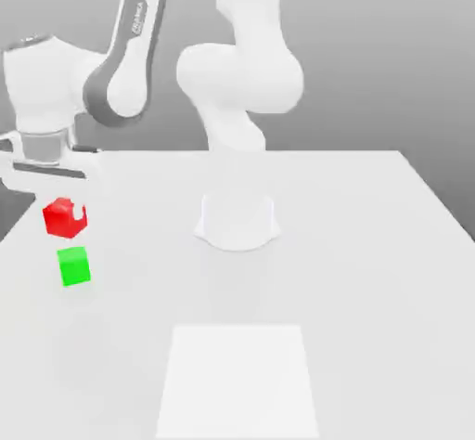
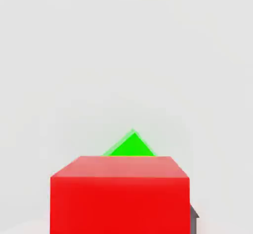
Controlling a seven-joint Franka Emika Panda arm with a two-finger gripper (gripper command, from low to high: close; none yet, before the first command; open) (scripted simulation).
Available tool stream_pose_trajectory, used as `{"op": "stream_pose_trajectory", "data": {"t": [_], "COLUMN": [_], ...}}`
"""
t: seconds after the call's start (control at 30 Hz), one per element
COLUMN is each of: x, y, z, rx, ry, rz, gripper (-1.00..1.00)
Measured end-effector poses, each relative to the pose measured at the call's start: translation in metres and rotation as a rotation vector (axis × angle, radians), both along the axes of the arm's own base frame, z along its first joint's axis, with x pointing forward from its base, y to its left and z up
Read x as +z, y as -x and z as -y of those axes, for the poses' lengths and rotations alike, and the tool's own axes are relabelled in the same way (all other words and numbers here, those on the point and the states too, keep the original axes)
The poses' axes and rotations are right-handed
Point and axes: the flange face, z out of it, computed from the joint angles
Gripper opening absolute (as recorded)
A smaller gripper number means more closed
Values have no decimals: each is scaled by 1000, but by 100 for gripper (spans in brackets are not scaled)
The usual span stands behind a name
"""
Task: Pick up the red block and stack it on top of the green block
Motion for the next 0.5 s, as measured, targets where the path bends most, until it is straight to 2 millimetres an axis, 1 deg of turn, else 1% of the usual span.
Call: {"op": "stream_pose_trajectory", "data": {"t": [0.5], "x": [-38], "y": [-2], "z": [-2], "rx": [2], "ry": [-12], "rz": [0], "gripper": [-100]}}
